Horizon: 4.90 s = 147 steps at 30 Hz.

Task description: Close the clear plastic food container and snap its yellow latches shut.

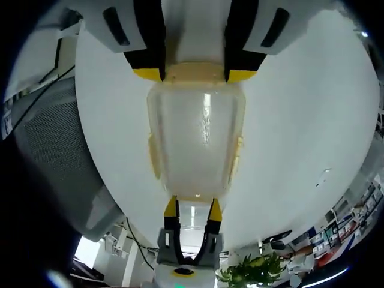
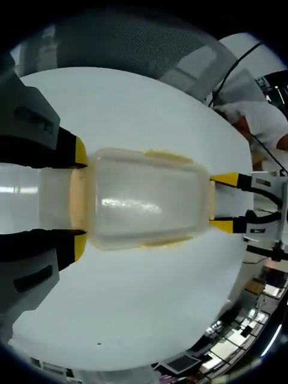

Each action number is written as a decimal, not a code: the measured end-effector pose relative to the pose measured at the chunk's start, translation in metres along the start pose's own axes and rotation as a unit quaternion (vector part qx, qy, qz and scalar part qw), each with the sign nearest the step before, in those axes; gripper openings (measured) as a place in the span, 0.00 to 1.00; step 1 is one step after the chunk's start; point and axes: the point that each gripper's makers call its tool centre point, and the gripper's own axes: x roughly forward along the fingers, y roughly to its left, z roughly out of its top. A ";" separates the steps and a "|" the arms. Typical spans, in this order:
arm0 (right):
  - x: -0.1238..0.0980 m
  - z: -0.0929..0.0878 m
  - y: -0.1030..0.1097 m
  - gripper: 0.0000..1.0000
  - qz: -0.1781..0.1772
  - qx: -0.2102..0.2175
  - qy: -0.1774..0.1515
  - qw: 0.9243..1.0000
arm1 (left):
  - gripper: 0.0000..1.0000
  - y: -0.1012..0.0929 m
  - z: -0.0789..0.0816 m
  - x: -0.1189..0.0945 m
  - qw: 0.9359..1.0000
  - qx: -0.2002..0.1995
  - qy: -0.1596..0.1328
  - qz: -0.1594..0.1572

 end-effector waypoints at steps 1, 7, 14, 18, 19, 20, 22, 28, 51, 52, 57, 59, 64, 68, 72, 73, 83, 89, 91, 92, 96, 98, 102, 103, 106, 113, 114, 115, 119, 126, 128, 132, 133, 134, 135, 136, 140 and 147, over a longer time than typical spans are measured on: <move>-0.001 0.001 0.000 0.36 -0.001 -0.001 -0.001 1.000 | 0.32 -0.001 0.001 -0.003 1.000 -0.001 0.001 0.001; -0.012 0.009 0.004 0.36 -0.005 -0.007 -0.012 1.000 | 0.32 -0.008 0.005 -0.018 1.000 -0.001 0.001 0.007; -0.029 0.015 0.011 0.36 -0.005 -0.013 -0.020 1.000 | 0.32 -0.017 0.014 -0.030 1.000 0.000 0.002 0.008; -0.039 0.014 0.014 0.36 -0.005 -0.016 -0.024 1.000 | 0.32 -0.022 0.021 -0.035 1.000 0.001 0.003 0.006; -0.041 0.014 0.014 0.36 -0.006 -0.016 -0.025 1.000 | 0.32 -0.023 0.024 -0.037 1.000 0.000 0.003 0.006; -0.044 0.014 0.015 0.36 -0.006 -0.015 -0.027 1.000 | 0.32 -0.022 0.025 -0.037 1.000 0.000 0.004 0.007; -0.048 0.013 0.016 0.36 -0.006 -0.016 -0.028 0.999 | 0.32 -0.023 0.028 -0.039 1.000 -0.001 0.007 0.005; -0.062 0.006 0.018 0.36 -0.008 -0.012 -0.030 0.999 | 0.32 -0.024 0.043 -0.042 1.000 -0.001 0.012 0.004; -0.104 -0.045 0.021 0.36 -0.010 0.004 -0.022 1.000 | 0.32 -0.023 0.109 -0.029 1.000 0.013 0.007 0.000; -0.106 -0.049 0.020 0.36 -0.011 0.004 -0.021 1.000 | 0.32 -0.023 0.112 -0.027 1.000 0.013 0.007 0.000; -0.113 -0.063 0.020 0.36 -0.012 0.004 -0.014 1.000 | 0.32 -0.021 0.125 -0.021 1.000 0.014 0.006 0.000; -0.115 -0.069 0.022 0.36 -0.013 0.005 -0.011 1.000 | 0.32 -0.023 0.130 -0.019 1.000 0.016 0.003 0.000; -0.119 -0.080 0.024 0.36 -0.014 0.007 -0.007 1.000 | 0.32 -0.025 0.142 -0.012 1.000 0.018 -0.002 0.001; -0.123 -0.091 0.025 0.36 -0.017 0.009 -0.003 1.000 | 0.32 -0.025 0.152 -0.006 1.000 0.021 -0.005 0.002; -0.127 -0.103 0.025 0.36 -0.019 0.011 0.001 1.000 | 0.32 -0.024 0.163 -0.001 1.000 0.024 -0.009 0.002; -0.128 -0.106 0.025 0.36 -0.019 0.012 0.002 1.000 | 0.32 -0.024 0.166 0.000 1.000 0.025 -0.010 0.002; -0.135 -0.133 0.023 0.36 -0.021 0.018 0.012 1.000 | 0.32 -0.019 0.187 0.018 0.999 0.034 -0.011 -0.002; -0.138 -0.148 0.020 0.36 -0.022 0.023 0.015 0.999 | 0.32 -0.015 0.199 0.029 0.999 0.039 -0.012 -0.003; -0.139 -0.151 0.020 0.36 -0.021 0.024 0.016 0.999 | 0.32 -0.013 0.202 0.033 0.999 0.040 -0.011 -0.003; -0.139 -0.155 0.019 0.36 -0.021 0.023 0.017 0.999 | 0.32 -0.013 0.203 0.034 0.999 0.039 -0.011 -0.004; -0.140 -0.164 0.018 0.36 -0.022 0.024 0.022 0.999 | 0.32 -0.010 0.211 0.041 0.999 0.041 -0.012 -0.006; -0.140 -0.170 0.017 0.36 -0.022 0.025 0.026 0.999 | 0.32 -0.008 0.214 0.045 0.999 0.042 -0.013 -0.007; -0.141 -0.176 0.016 0.37 -0.020 0.026 0.028 0.999 | 0.32 -0.006 0.218 0.053 0.999 0.044 -0.010 -0.009; -0.141 -0.178 0.016 0.37 -0.021 0.025 0.030 0.999 | 0.32 -0.005 0.219 0.054 0.999 0.043 -0.009 -0.009; -0.140 -0.183 0.014 0.37 -0.020 0.025 0.034 0.999 | 0.32 -0.003 0.221 0.059 0.999 0.042 -0.007 -0.009; -0.136 -0.195 0.014 0.37 -0.011 0.025 0.044 0.999 | 0.32 -0.001 0.225 0.068 0.999 0.044 -0.004 -0.013; -0.135 -0.196 0.014 0.37 -0.010 0.026 0.045 0.999 | 0.32 -0.001 0.226 0.068 0.999 0.043 -0.004 -0.014; -0.134 -0.197 0.014 0.37 -0.009 0.026 0.045 0.999 | 0.32 -0.001 0.227 0.069 0.999 0.043 -0.005 -0.015; -0.133 -0.201 0.014 0.37 -0.007 0.027 0.046 0.999 | 0.32 0.000 0.229 0.070 0.999 0.042 -0.005 -0.019; -0.136 -0.205 0.014 0.37 -0.004 0.026 0.047 0.999 | 0.32 -0.003 0.235 0.069 0.999 0.041 -0.011 -0.022; -0.137 -0.206 0.015 0.37 -0.005 0.025 0.047 0.999 | 0.32 -0.002 0.236 0.069 0.999 0.043 -0.010 -0.022; -0.137 -0.207 0.014 0.37 -0.005 0.025 0.048 0.999 | 0.32 -0.001 0.237 0.070 0.999 0.044 -0.008 -0.022; -0.136 -0.207 0.013 0.37 -0.005 0.025 0.047 0.999 | 0.32 -0.001 0.236 0.070 0.999 0.043 -0.006 -0.023; -0.136 -0.207 0.013 0.37 -0.005 0.024 0.048 0.999 | 0.32 -0.001 0.236 0.070 0.999 0.042 -0.006 -0.024; -0.136 -0.206 0.013 0.37 -0.005 0.024 0.047 0.999 | 0.32 -0.001 0.235 0.071 0.999 0.041 -0.005 -0.024; -0.136 -0.206 0.013 0.37 -0.006 0.024 0.046 0.999 | 0.32 0.000 0.234 0.071 0.999 0.041 -0.004 -0.025; -0.134 -0.205 0.011 0.37 -0.009 0.022 0.045 0.999 | 0.32 0.000 0.231 0.073 0.999 0.039 -0.001 -0.028; -0.131 -0.211 0.013 0.36 -0.008 0.024 0.049 0.998 | 0.33 0.000 0.231 0.075 0.999 0.039 -0.003 -0.026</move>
